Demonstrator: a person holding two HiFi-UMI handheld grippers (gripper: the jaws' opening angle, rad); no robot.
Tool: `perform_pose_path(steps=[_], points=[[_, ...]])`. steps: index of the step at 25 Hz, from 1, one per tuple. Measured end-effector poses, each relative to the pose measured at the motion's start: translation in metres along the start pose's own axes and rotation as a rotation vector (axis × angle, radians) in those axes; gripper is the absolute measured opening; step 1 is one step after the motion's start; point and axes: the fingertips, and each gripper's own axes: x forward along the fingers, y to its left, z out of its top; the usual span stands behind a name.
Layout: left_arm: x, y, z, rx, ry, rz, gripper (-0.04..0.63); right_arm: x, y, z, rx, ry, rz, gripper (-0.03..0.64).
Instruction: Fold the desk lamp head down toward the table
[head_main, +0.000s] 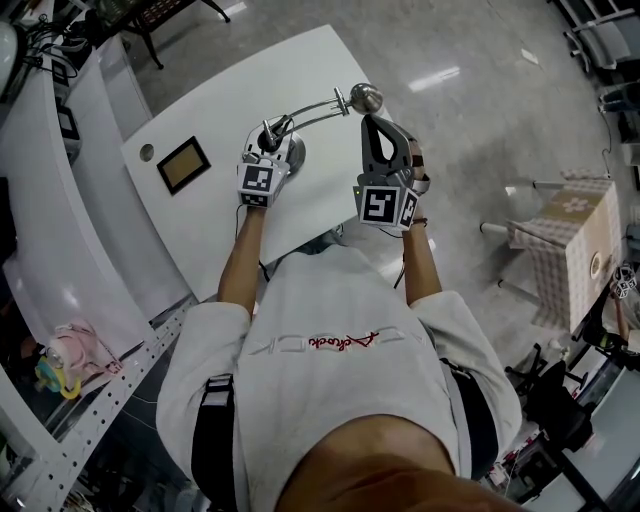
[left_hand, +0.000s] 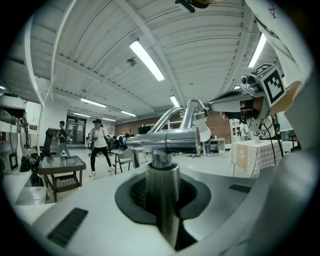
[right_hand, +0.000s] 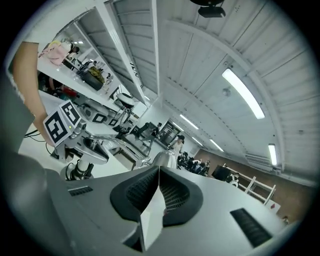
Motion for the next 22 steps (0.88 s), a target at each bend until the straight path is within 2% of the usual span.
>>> perform_pose_path(steps=[1,3,4,14,22], points=[[0.0,0.0,-0.001,0.001,0.001,0.0,0.06,0.0,0.0,0.0,0.021,-0.001,0.005,0.042],[0.0,0.001,-0.002,0.002,0.005,0.002,0.06,0.002,0.001,-0.003,0.054,0.004,0.027,0.241],[0.0,0.001,-0.002,0.001,0.006,0.004,0.06,0.003,0.001,-0.005,0.066,0.012,0.033,0.279],[0.001,0.001,-0.001,0.004,-0.004,0.001,0.06,0.02,-0.002,-0.022,0.055,0.096,0.042,0.33],[0.001,0.001,-0.002,-0.003,0.002,0.0,0.06,0.044,-0.009,-0.021,0.087,0.114,0.054,0.351]])
